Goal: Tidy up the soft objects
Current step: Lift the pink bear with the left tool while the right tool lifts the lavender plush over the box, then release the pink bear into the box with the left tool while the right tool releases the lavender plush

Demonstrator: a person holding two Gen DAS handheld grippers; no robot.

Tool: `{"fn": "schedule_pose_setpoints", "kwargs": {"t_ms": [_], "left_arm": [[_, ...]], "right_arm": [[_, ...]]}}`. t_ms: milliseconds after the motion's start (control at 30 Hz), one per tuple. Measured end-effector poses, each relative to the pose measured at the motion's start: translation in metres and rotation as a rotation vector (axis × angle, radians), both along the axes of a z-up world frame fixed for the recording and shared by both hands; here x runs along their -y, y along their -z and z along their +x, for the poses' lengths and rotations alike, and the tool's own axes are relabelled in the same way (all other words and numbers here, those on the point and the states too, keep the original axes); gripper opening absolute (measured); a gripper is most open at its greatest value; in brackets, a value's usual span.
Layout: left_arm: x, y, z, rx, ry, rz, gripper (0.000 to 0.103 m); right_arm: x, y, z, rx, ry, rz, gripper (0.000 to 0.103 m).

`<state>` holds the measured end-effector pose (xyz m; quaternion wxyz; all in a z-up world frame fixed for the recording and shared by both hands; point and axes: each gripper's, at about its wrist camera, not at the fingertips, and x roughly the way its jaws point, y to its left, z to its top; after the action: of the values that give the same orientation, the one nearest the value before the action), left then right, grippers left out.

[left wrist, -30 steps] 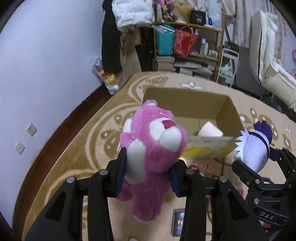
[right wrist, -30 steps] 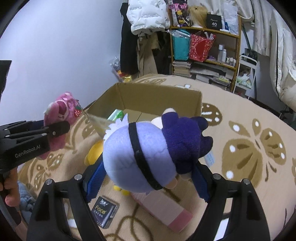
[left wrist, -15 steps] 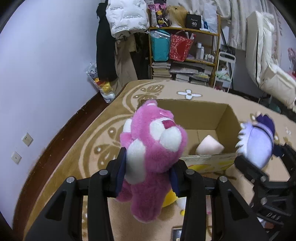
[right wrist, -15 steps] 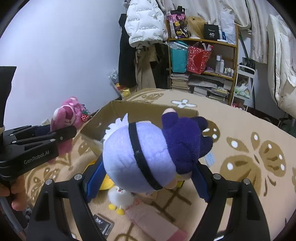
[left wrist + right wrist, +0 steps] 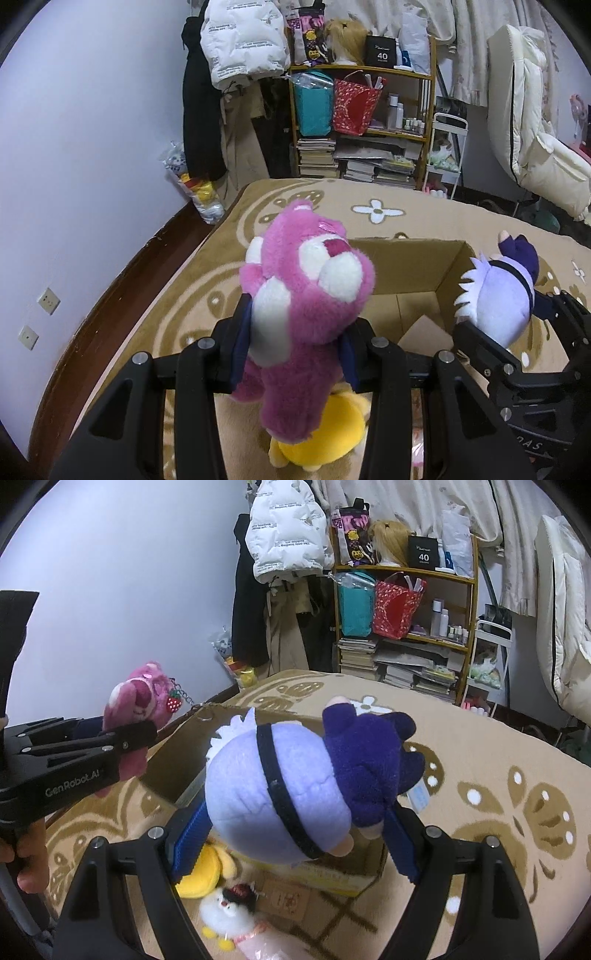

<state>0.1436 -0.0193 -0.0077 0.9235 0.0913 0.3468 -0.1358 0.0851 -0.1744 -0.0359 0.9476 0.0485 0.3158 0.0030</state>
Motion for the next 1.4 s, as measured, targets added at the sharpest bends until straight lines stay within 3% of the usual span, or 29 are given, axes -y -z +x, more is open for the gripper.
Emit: {"fn": "schedule_pose_setpoints", "kwargs": {"t_ms": [233,900,967,1100,1167,1400], "left_arm": [[0.014,0.007,0.018,0.002,0.011,0.047,0.040],[0.024,0.030,0.023,-0.063,0.019,0.026,0.046],[0.023,0.030,0.022,-0.052,0.010,0.022,0.055],[0.018,0.028,0.021,-0.048,0.000,0.007,0.058],[0.015,0.026,0.022,-0.048,-0.012,0.005,0.070],[0.000,0.017,0.021,-0.031,-0.061,-0.022,0.090]], "right_arm": [[0.013,0.006,0.013,-0.001,0.014,0.035,0.088],[0.022,0.019,0.026,-0.063,0.040,0.020,0.091],[0.023,0.021,0.027,-0.073,0.038,0.024,0.091],[0.024,0.023,0.028,-0.091,0.019,0.049,0.092],[0.024,0.025,0.030,-0.108,0.003,0.057,0.093],[0.020,0.025,0.026,-0.114,-0.019,0.067,0.103]]}}
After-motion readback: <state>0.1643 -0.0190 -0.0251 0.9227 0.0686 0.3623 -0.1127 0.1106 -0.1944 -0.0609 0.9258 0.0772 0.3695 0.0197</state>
